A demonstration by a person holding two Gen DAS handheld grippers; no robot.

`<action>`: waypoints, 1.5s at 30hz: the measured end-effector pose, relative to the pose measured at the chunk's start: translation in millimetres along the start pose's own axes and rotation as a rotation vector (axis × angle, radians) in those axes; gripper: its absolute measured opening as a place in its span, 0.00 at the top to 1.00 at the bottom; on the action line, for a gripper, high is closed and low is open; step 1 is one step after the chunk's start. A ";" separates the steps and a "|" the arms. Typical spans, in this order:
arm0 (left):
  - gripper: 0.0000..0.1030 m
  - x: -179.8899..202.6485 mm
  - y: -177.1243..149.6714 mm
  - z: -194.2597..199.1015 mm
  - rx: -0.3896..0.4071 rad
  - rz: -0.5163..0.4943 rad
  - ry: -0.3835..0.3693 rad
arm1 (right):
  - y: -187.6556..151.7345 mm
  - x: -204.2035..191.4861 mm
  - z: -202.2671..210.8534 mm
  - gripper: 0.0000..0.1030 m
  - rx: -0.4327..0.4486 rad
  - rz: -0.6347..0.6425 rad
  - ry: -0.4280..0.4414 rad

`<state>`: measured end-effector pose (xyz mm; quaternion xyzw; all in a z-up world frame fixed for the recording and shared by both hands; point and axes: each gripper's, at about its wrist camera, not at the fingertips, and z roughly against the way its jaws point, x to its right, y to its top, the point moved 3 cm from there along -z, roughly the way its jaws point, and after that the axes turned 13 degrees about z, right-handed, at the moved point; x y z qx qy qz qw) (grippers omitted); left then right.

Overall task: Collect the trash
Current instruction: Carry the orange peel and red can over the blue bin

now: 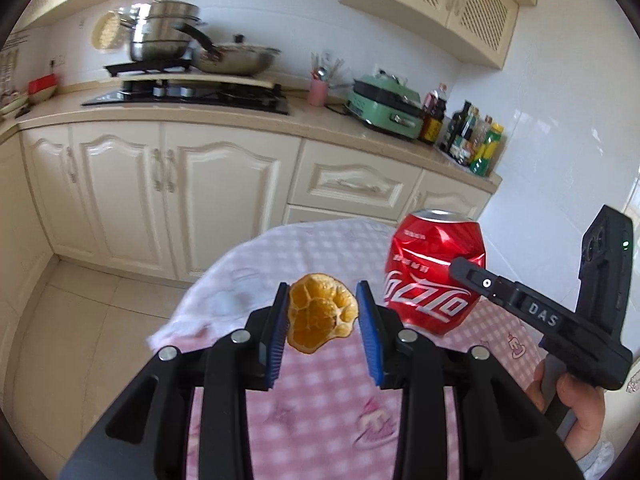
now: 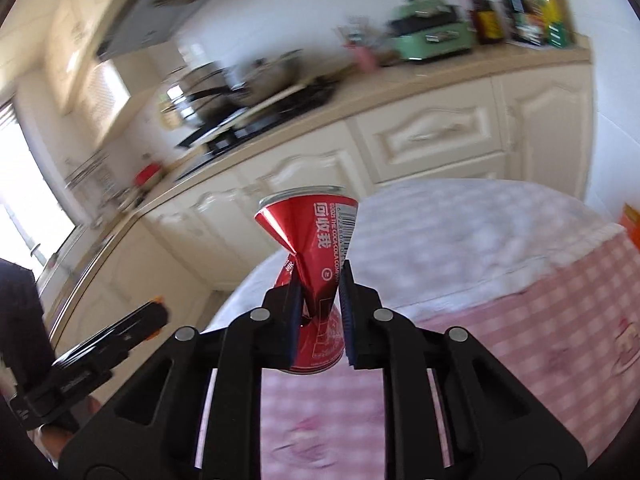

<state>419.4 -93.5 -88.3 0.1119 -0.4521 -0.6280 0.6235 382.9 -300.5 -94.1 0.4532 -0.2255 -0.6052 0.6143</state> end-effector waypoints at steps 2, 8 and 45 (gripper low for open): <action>0.69 -24.5 -1.4 24.9 0.029 0.025 0.017 | -3.1 -44.8 -0.6 0.84 0.001 0.057 0.056; 0.69 -112.8 -14.3 94.0 0.089 0.106 0.111 | -30.8 -167.0 -27.0 0.84 -0.056 0.158 0.225; 0.44 -506.1 -247.8 -17.0 -0.356 0.636 0.456 | -377.2 -315.4 -315.1 0.83 -0.798 0.336 0.178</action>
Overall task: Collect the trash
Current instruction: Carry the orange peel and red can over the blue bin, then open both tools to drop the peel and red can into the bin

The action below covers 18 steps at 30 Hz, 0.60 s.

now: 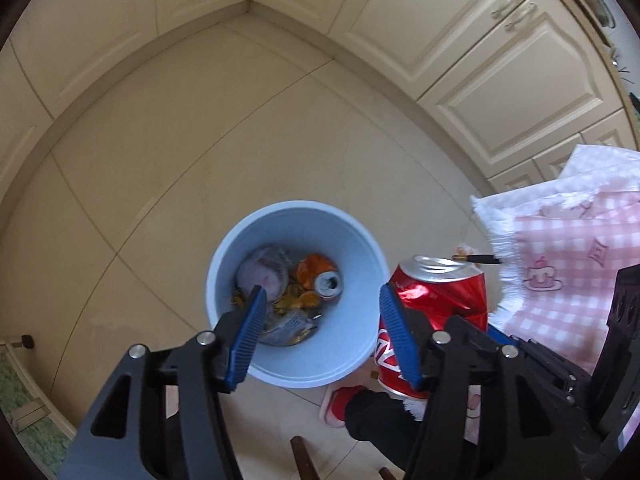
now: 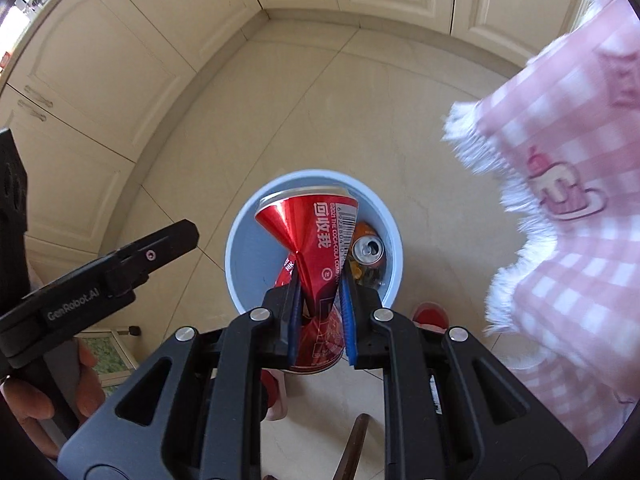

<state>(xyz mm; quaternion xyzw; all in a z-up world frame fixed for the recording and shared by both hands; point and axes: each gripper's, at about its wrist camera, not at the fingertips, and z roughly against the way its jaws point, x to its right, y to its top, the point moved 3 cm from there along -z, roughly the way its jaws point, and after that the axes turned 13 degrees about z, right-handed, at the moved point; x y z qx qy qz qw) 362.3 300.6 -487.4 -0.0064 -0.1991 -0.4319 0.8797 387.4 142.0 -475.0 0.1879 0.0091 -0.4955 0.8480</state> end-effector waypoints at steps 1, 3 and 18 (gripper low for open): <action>0.43 -2.7 0.8 0.3 0.004 0.006 0.007 | -0.2 -2.2 -6.7 0.83 -0.007 0.000 -0.001; 0.40 -11.8 1.8 1.5 0.008 0.034 0.020 | 0.5 -2.3 -14.2 0.83 -0.017 -0.003 0.005; 0.39 -33.0 3.2 -4.2 -0.034 0.036 0.078 | 4.6 -13.5 -39.8 0.81 -0.057 0.001 -0.023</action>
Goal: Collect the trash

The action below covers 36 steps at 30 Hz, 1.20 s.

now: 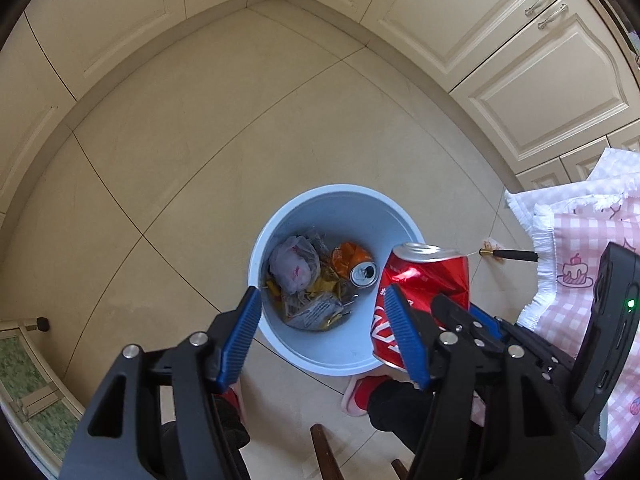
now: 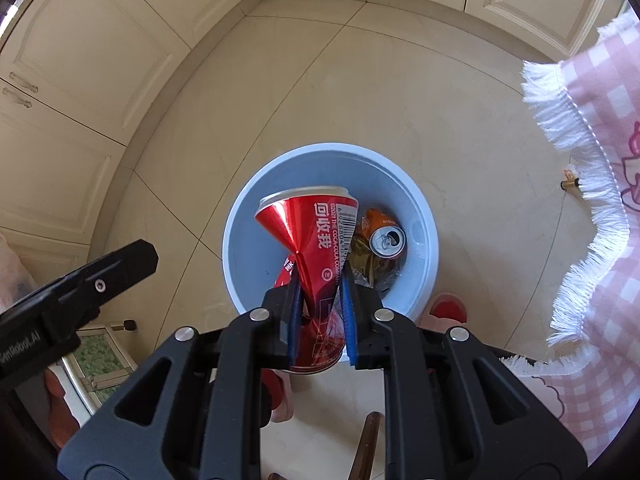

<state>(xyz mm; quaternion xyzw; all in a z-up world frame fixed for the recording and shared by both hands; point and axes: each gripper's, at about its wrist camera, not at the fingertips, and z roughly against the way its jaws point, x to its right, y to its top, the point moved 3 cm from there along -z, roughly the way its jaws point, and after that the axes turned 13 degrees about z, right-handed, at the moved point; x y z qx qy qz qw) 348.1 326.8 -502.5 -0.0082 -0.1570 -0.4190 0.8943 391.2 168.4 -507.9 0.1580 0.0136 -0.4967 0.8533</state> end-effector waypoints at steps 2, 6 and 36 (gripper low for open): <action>0.38 -2.1 0.6 1.0 0.000 0.011 -0.004 | 0.5 -3.3 2.9 0.81 0.000 0.008 -0.009; 0.37 -5.5 -0.8 1.1 -0.003 0.026 -0.009 | -0.7 -5.1 11.9 0.81 0.007 0.011 -0.015; 0.25 61.9 -138.4 274.5 0.568 -0.211 -0.112 | -116.3 -43.0 341.1 0.44 0.522 0.239 -0.230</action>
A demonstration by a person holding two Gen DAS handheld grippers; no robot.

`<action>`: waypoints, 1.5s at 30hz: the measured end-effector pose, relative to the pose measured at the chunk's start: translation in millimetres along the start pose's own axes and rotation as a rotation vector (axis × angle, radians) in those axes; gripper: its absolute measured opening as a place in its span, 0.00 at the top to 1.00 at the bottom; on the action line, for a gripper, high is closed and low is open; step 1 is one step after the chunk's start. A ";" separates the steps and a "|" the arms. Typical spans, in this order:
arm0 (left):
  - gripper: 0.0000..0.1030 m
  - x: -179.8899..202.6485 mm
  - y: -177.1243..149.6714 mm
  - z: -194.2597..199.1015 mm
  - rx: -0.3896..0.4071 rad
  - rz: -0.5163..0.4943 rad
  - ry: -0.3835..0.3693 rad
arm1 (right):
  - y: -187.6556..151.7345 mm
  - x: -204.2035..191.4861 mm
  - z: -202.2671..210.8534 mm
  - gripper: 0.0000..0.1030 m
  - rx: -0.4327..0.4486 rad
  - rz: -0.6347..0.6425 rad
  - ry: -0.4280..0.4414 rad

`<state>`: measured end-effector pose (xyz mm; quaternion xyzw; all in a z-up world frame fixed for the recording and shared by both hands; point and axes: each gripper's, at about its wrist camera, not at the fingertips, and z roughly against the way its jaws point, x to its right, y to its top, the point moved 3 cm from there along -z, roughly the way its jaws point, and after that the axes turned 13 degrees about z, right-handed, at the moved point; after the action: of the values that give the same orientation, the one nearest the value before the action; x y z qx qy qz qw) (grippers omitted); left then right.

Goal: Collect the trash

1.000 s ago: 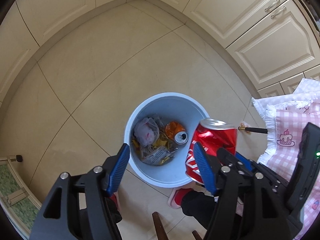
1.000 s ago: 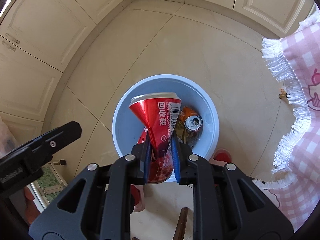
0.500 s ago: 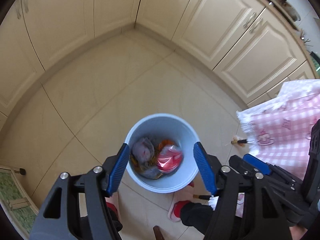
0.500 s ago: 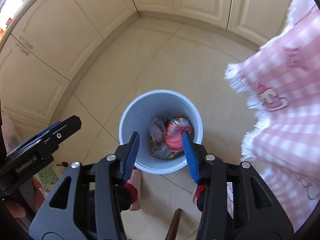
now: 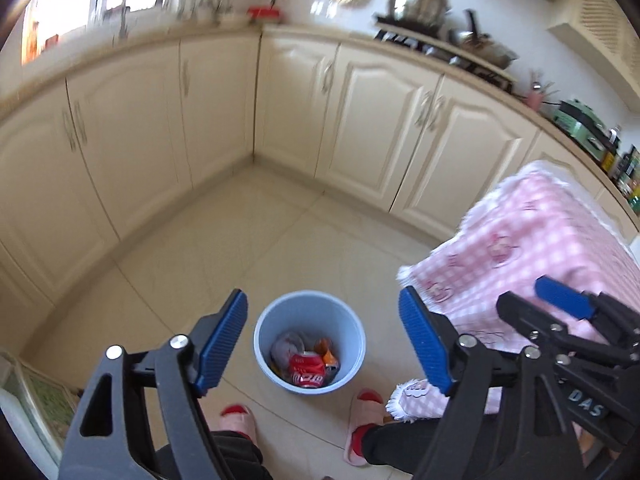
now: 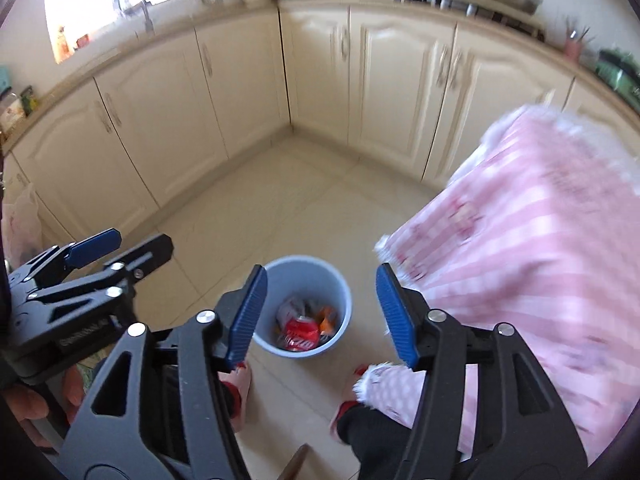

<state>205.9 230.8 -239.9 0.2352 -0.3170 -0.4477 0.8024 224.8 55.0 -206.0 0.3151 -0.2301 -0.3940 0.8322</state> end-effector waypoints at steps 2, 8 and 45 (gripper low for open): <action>0.23 15.0 0.5 27.0 0.027 -0.025 -0.029 | -2.9 5.1 28.3 0.40 0.040 0.009 -0.034; 0.19 55.4 -6.5 93.3 0.109 -0.072 -0.096 | -17.3 31.7 116.6 0.33 0.147 0.007 -0.154; 0.08 160.0 -60.9 321.2 0.498 -0.266 -0.287 | -76.0 68.5 342.5 0.10 0.484 -0.072 -0.472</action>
<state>3.9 32.2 -11.3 0.3980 -0.4935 -0.4859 0.6016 9.7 -154.7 -12.2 0.4115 -0.4918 -0.4192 0.6427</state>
